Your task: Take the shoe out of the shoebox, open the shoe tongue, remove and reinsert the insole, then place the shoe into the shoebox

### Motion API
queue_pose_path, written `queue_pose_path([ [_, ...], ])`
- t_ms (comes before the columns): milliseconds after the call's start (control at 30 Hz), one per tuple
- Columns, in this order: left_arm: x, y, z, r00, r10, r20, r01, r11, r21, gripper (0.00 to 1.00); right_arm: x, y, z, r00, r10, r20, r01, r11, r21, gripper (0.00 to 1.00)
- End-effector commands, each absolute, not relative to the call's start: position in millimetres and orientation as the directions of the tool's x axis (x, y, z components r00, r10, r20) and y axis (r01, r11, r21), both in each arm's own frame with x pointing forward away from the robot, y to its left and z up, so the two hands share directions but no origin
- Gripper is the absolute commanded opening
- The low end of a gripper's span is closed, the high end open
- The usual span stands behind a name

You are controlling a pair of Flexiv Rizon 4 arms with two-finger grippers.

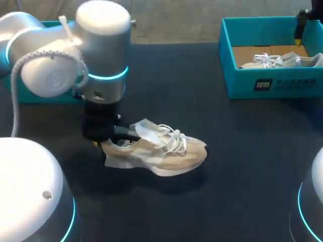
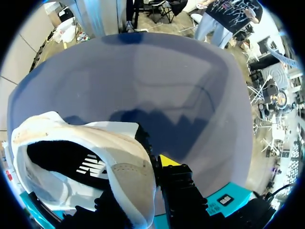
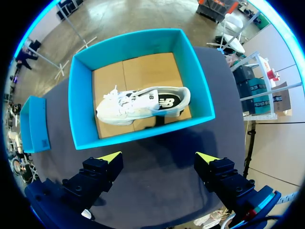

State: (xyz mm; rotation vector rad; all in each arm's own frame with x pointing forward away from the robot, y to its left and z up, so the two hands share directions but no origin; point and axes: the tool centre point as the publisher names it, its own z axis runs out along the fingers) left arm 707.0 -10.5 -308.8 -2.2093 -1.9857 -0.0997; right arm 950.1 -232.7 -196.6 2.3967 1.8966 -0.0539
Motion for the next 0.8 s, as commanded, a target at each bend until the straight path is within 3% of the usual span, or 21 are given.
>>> queue_pose_path([
  [33, 709.2, -25.9, -326.7, 0.085, 0.979, 0.187, 0.995, -0.075, -0.059, 0.0, 950.2, -232.7, -196.8, 0.232, 0.969, -0.08, 0.972, -0.229, 0.045, 1.0],
  [800, 717.4, -57.0, -373.5, 0.067, 0.971, 0.229, 0.998, -0.061, -0.036, 0.0, 950.2, -232.7, -196.8, 0.232, 0.969, -0.08, 0.972, -0.229, 0.045, 1.0],
])
